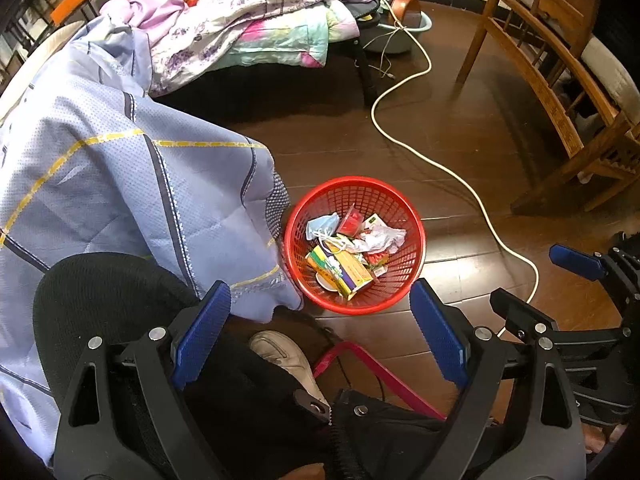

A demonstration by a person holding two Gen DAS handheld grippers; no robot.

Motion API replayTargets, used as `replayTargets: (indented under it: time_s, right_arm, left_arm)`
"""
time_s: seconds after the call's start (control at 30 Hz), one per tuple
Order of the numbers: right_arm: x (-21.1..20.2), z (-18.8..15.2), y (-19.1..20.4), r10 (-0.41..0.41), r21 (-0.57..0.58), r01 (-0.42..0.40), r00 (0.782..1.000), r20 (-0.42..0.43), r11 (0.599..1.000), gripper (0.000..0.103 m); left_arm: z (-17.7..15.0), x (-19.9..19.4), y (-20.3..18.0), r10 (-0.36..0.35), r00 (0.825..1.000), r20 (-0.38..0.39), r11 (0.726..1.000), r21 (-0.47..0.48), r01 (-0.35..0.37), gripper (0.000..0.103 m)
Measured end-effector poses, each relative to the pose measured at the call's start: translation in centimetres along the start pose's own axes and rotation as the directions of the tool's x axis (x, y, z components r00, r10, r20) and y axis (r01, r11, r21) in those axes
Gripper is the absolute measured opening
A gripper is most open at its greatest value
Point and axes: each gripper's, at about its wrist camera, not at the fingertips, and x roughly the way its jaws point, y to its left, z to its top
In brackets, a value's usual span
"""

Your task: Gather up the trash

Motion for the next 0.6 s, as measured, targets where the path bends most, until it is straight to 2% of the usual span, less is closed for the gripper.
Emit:
replayTargets:
  time_s: [0.6]
  right_arm:
    - [0.22,0.03,0.16,0.005,-0.003,-0.005,1.000,-0.006,1.000,0.082]
  left_arm:
    - [-0.01,0.01,0.06,0.011,1.000,-0.002,1.000,0.002,-0.011,0.088]
